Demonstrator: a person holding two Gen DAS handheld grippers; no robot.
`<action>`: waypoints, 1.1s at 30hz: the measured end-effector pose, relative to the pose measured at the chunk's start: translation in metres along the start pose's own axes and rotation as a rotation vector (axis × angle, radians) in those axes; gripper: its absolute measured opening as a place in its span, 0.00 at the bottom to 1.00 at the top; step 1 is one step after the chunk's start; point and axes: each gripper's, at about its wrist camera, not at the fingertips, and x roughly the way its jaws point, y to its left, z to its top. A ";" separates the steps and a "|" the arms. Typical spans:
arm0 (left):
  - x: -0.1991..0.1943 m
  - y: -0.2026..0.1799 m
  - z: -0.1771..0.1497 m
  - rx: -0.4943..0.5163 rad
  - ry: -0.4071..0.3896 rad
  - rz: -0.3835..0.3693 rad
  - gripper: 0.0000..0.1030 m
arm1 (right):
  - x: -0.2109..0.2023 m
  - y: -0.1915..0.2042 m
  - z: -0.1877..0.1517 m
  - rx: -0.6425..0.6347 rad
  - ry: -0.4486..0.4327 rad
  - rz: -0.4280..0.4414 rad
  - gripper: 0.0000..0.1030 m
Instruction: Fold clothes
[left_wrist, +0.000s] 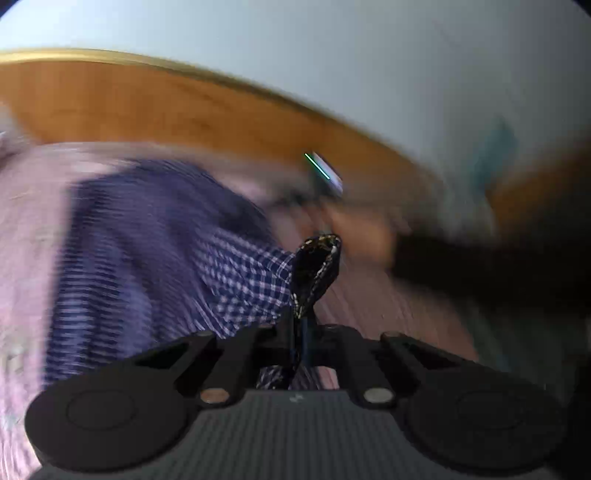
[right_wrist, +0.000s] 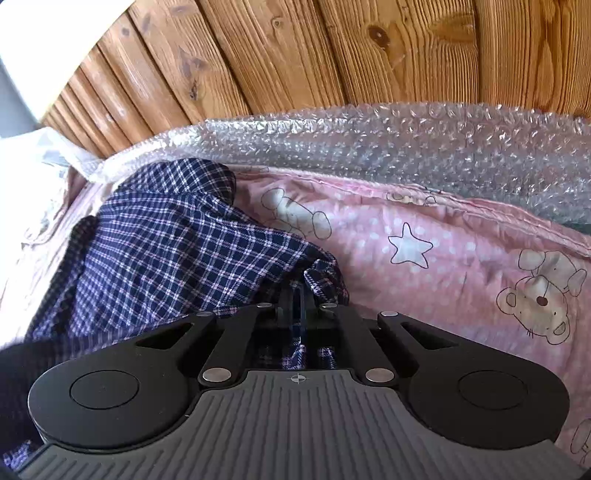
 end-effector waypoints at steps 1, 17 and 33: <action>0.015 -0.013 -0.009 0.062 0.061 -0.021 0.04 | 0.001 -0.005 0.001 0.039 0.004 0.017 0.00; 0.096 -0.014 -0.079 0.073 0.320 0.023 0.20 | -0.026 -0.009 -0.012 0.098 -0.101 -0.060 0.04; 0.073 -0.003 -0.117 -0.061 0.377 -0.076 0.49 | -0.119 0.086 -0.116 -0.123 -0.152 -0.005 0.19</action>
